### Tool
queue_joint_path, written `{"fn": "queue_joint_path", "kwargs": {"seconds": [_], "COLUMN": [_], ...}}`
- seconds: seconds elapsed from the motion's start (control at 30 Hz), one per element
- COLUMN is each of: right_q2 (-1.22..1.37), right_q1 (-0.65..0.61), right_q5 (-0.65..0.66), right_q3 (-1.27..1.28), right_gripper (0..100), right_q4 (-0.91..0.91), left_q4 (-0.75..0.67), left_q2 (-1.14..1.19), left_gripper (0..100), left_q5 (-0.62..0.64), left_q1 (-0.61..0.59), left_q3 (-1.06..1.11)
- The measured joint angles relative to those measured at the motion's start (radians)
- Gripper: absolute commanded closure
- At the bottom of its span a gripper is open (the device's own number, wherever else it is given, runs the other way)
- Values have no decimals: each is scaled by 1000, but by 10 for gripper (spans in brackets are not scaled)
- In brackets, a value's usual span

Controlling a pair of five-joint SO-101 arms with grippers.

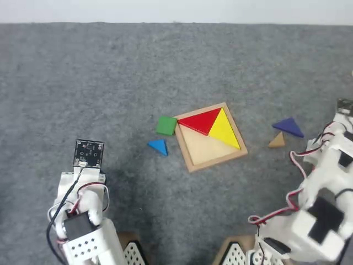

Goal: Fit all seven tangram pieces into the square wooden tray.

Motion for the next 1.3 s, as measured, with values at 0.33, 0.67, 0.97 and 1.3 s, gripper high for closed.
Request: {"fn": "queue_joint_path", "kwargs": {"seconds": [0.33, 0.67, 0.97, 1.3], "right_q2": [126, 255, 270, 133], "right_q1": [-8, 133, 227, 397], "right_q5": [8, 77, 66, 40], "right_q3": [8, -49, -92, -87], "right_gripper": [818, 818, 827, 909], "right_q4": [-74, -152, -152, -2], "left_q4": [0, 0, 0, 0], "left_q2": [0, 0, 0, 0], "left_gripper": [867, 867, 867, 867], "left_q5": [0, 0, 0, 0], "left_q1": [0, 0, 0, 0], "left_q3": [0, 0, 0, 0]}}
